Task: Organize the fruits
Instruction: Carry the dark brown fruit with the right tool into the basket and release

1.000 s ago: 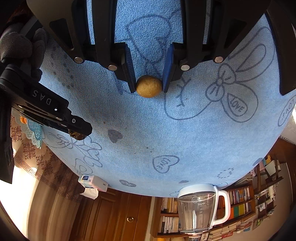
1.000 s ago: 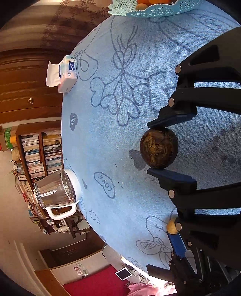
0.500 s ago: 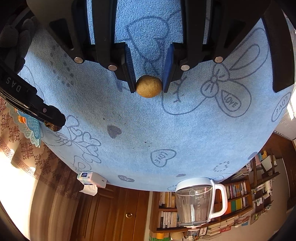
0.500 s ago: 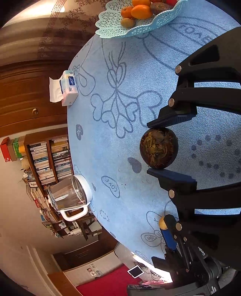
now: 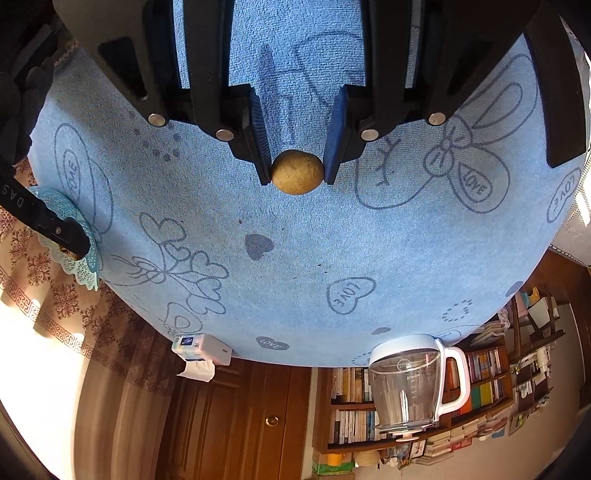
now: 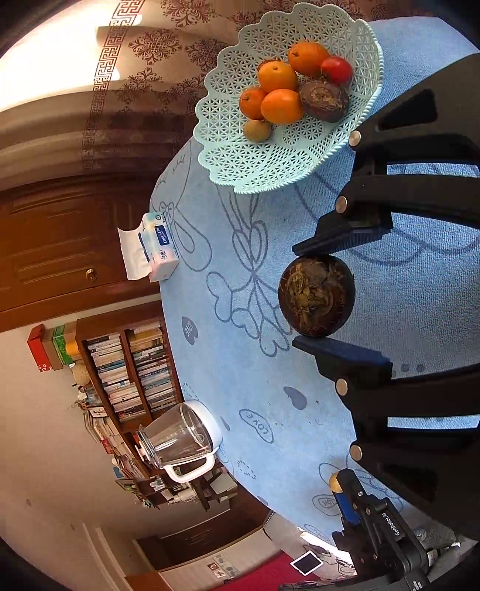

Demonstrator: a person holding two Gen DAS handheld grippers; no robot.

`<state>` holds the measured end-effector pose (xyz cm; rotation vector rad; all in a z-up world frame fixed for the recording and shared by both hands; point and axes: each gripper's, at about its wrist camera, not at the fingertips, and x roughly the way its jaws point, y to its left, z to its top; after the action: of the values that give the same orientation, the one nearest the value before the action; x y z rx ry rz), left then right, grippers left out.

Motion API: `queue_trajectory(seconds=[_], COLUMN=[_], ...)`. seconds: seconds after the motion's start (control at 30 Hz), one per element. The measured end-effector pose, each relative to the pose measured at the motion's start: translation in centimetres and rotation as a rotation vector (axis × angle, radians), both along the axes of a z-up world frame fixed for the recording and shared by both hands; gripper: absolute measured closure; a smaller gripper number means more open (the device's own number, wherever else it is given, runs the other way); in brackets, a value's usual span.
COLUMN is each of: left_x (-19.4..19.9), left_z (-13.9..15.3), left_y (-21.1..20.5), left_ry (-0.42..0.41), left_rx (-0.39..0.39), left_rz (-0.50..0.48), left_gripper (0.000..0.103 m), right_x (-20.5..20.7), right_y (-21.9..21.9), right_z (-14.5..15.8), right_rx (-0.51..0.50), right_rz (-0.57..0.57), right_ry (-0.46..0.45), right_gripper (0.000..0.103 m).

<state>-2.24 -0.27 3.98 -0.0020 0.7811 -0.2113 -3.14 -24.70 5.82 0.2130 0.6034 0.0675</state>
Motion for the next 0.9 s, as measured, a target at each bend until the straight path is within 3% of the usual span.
queue_trajectory(seconds=[0.37,0.7,0.77,0.83,0.9], left_x=[-0.1,-0.1,0.0,0.0,0.0], left_z=[1.1,1.9,2.1,2.3,2.4], left_y=[-2.3,-5.1,-5.6,-6.2,-6.8], left_ry=[-0.020,-0.036,-0.040,-0.042,-0.046], left_rx=[0.009,0.022,0.025,0.027,0.029], left_rz=[-0.043,-0.092,-0.102,-0.113,-0.126], left_gripper=[0.074,0.074,0.074,0.074,0.074], right_x=[-2.0,-2.6,-2.6,-2.9,-3.2], right_y=[-6.4,-9.5,-9.8,-9.9,-10.0], right_z=[0.3,-1.3,-1.4,-1.3,-1.2], right_rx=[0.003,0.026,0.038,0.046,0.044], right_rz=[-0.162,-0.218,-0.219,-0.219,-0.225], right_ry=[-0.013,0.036,0.039,0.031,0.017], right_gripper=[0.058,0.057,0.055,0.044,0.044])
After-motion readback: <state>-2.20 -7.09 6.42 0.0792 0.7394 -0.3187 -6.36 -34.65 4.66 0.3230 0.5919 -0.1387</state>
